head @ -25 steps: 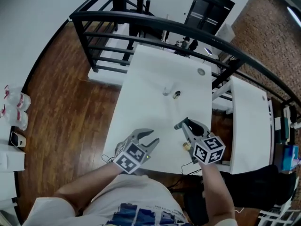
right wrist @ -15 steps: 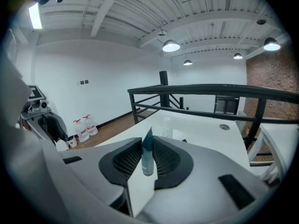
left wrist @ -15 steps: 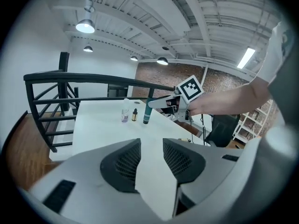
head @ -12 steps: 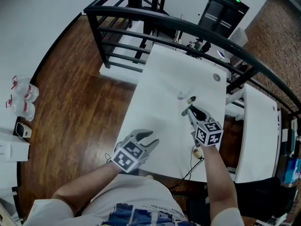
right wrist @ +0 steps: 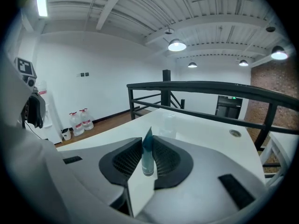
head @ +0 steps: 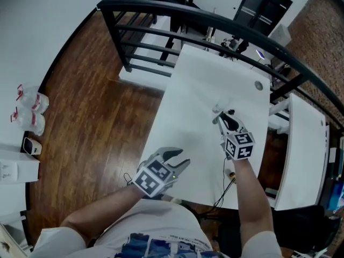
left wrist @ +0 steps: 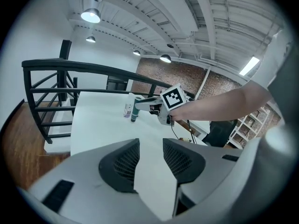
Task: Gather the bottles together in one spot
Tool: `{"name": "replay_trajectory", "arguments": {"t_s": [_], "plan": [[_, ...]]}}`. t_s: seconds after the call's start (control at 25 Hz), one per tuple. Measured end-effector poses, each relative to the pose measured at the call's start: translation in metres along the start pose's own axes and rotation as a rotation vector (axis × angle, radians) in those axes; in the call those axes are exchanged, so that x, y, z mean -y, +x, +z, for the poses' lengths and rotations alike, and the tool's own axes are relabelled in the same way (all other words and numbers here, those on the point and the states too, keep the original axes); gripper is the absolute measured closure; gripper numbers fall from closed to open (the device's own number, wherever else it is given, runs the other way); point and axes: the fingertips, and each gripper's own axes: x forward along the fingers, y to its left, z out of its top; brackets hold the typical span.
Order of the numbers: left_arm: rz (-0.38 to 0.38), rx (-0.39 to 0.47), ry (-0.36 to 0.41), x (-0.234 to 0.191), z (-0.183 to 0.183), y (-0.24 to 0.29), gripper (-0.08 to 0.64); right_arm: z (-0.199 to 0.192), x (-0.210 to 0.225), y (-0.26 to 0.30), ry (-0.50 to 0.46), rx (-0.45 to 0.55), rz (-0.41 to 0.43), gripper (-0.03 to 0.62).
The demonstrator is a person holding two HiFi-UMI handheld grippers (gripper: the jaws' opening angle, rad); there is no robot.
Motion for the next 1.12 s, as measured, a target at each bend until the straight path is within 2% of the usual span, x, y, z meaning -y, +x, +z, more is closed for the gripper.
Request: {"name": "replay_trajectory", "arguments": {"t_s": [0.36,0.76,1.12], "plan": [[-0.014,-0.029,-0.014,-0.009,-0.004,0.014,0.420,-0.019,0.001,0.016,-0.023,0.001,-0.035,0.506],[-0.037,-0.043,-0.011,-0.002,-0.008,0.027,0.420,-0.025,0.007,0.015,0.012,0.022,-0.068,0.495],[-0.039,-0.052,0.001,0.005,-0.011,0.030,0.420,-0.024,0.006,0.011,0.008,0.018,-0.060,0.418]]}}
